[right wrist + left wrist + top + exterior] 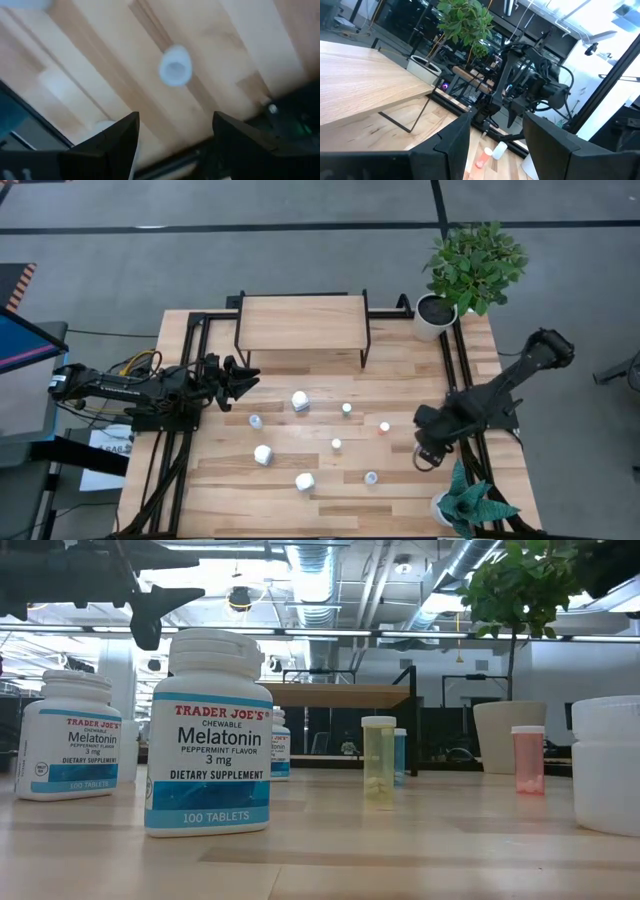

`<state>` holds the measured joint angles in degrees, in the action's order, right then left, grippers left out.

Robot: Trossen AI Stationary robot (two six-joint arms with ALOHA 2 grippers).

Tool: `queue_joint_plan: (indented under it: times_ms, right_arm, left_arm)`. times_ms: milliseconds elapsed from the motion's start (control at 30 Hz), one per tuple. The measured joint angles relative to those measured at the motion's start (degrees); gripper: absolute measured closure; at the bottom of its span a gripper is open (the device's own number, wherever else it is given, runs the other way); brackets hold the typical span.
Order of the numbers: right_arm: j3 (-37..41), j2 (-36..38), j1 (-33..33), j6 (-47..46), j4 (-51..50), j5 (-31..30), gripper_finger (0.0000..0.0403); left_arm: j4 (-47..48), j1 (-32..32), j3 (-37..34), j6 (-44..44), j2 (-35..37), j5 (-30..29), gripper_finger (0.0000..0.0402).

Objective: Pick and place medicine bottles onto shelf by color
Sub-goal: Put the middle right transparent medicine bottle on the shelf

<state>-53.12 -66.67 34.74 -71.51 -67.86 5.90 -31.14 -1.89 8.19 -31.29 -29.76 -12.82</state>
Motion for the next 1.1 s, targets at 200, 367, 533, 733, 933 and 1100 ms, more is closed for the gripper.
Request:
queue_joint_plan:
  times_ms: [200, 367, 533, 733, 933, 1100]
  right_arm:
    - [5.88, 4.26, 6.78, -2.88, 7.05, -6.56, 0.0127]
    - [7.73, 1.18, 9.06, 1.24, 7.17, -7.39, 0.0127]
    - [7.86, -2.12, 8.54, 3.08, 7.17, -8.26, 0.0127]
    - [7.86, -6.07, 6.36, 5.93, 7.1, -9.03, 0.0127]
    - [7.86, -8.76, 2.74, 9.98, 10.54, -9.1, 0.0126]
    - [7.86, -11.88, -0.2, 13.48, 12.11, -8.99, 0.0126]
  left_arm:
    - [0.01, -0.02, 0.0, 0.22, 0.01, -0.07, 0.0231]
    - [0.53, 0.0, 0.0, 0.55, 0.02, -2.12, 0.0231]
    - [0.92, 0.0, 0.0, 0.57, 0.0, -2.99, 0.0231]
    - [0.9, 0.0, 0.0, 0.59, 0.0, -2.99, 0.0231]
    - [0.9, 0.0, 0.0, 0.59, 0.0, -2.99, 0.0231]
    - [0.87, 0.0, 0.0, 0.59, 0.0, -2.99, 0.0231]
